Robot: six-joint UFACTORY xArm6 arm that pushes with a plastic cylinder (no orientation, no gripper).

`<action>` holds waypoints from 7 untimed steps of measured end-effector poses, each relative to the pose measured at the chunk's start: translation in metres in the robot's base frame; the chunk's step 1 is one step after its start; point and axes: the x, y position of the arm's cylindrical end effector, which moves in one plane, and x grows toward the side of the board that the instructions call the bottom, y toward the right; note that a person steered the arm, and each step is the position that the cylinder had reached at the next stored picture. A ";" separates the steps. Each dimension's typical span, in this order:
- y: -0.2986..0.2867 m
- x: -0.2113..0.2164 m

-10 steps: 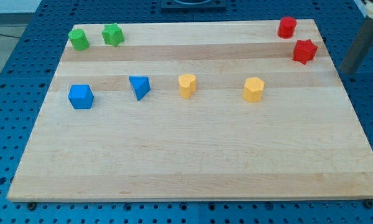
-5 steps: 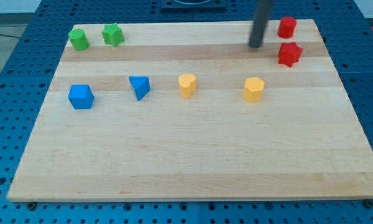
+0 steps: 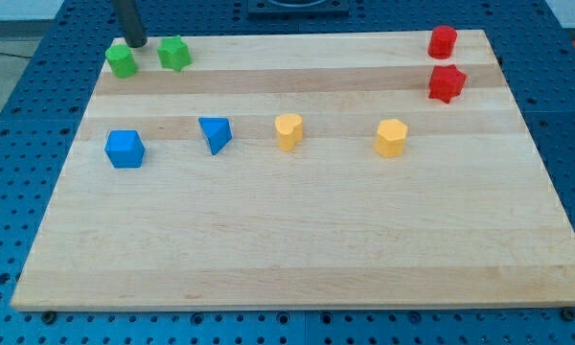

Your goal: Slightly move the green star parallel to the top of the blue triangle

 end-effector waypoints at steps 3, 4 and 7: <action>0.053 0.022; 0.065 0.024; 0.261 -0.015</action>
